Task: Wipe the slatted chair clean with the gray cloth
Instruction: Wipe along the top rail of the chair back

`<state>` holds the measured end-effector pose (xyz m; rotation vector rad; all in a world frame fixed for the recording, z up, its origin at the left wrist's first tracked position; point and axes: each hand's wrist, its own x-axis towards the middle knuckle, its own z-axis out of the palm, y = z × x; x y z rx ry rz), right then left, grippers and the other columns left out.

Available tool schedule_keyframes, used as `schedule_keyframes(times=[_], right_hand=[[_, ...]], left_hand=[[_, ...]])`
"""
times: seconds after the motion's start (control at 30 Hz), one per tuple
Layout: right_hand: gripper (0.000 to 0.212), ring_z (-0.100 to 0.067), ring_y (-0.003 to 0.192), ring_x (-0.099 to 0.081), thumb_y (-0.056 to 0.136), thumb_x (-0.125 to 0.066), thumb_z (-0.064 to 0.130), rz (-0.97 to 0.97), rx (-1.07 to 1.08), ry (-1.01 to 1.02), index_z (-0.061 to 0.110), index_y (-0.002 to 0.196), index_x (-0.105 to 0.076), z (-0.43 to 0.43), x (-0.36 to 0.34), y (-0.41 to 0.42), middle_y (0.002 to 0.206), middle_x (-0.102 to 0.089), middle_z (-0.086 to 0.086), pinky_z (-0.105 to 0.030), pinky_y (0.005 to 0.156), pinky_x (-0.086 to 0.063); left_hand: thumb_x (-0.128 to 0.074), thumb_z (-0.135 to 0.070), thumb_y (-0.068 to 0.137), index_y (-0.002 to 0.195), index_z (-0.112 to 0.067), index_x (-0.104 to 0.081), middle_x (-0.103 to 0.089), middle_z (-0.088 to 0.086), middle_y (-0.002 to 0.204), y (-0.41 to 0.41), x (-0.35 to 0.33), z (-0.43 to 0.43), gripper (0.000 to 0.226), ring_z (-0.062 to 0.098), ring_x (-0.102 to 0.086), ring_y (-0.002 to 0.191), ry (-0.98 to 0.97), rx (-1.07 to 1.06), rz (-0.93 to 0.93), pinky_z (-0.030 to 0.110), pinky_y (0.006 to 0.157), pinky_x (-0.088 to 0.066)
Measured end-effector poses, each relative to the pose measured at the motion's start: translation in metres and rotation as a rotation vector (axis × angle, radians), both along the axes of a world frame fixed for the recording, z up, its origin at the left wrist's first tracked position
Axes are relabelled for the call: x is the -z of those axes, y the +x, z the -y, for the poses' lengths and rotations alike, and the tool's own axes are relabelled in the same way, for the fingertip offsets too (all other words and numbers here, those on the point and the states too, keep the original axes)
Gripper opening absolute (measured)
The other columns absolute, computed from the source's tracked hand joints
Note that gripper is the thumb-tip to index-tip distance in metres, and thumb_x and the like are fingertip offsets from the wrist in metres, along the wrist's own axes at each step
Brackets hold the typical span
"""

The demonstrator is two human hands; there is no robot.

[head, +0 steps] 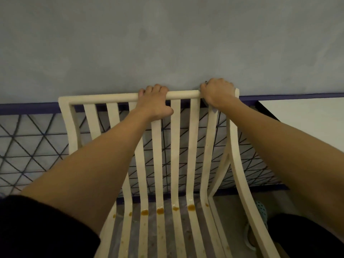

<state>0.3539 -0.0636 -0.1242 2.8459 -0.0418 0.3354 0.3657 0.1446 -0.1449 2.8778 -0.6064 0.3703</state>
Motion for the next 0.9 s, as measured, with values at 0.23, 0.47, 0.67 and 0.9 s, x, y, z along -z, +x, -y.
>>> schedule_keyframes(times=[0.23, 0.47, 0.67, 0.9], right_hand=[[0.024, -0.041, 0.096, -0.058, 0.095, -0.042, 0.014, 0.07, -0.08, 0.011, 0.008, 0.116, -0.054, -0.058, 0.011, 0.012, 0.108, -0.059, -0.016, -0.055, 0.085, -0.049], [0.04, -0.029, 0.082, -0.057, 0.102, -0.027, 0.039, 0.372, -0.194, 0.318, 0.014, 0.098, -0.058, -0.067, 0.035, 0.019, 0.091, -0.065, -0.009, -0.037, 0.071, -0.03], [0.038, -0.03, 0.091, -0.053, 0.102, -0.029, 0.042, 0.449, -0.398, 0.355, 0.013, 0.099, -0.055, -0.041, 0.046, 0.012, 0.096, -0.061, -0.009, -0.036, 0.078, -0.03], [0.036, -0.028, 0.094, -0.051, 0.102, -0.03, 0.04, 0.465, -0.405, 0.347, 0.013, 0.102, -0.053, 0.009, 0.05, 0.002, 0.1, -0.058, -0.009, -0.036, 0.083, -0.033]], left_hand=[[-0.059, -0.034, 0.078, 0.137, -0.019, -0.039, -0.041, 0.005, 0.134, -0.002, -0.001, 0.0, 0.064, 0.029, -0.035, 0.125, -0.001, -0.009, -0.005, 0.042, 0.101, -0.025], [-0.058, -0.034, 0.079, 0.136, -0.018, -0.039, -0.041, 0.006, 0.136, -0.002, -0.004, 0.002, 0.062, 0.029, -0.034, 0.128, 0.022, -0.02, -0.019, 0.042, 0.103, -0.024], [-0.063, -0.04, 0.079, 0.138, -0.022, -0.038, -0.04, 0.005, 0.138, 0.001, -0.003, 0.003, 0.066, 0.029, -0.034, 0.127, 0.045, -0.037, -0.036, 0.041, 0.103, -0.024], [-0.063, -0.037, 0.081, 0.138, -0.02, -0.037, -0.041, 0.007, 0.135, 0.002, -0.003, 0.004, 0.065, 0.03, -0.036, 0.125, 0.084, -0.036, -0.032, 0.042, 0.103, -0.024]])
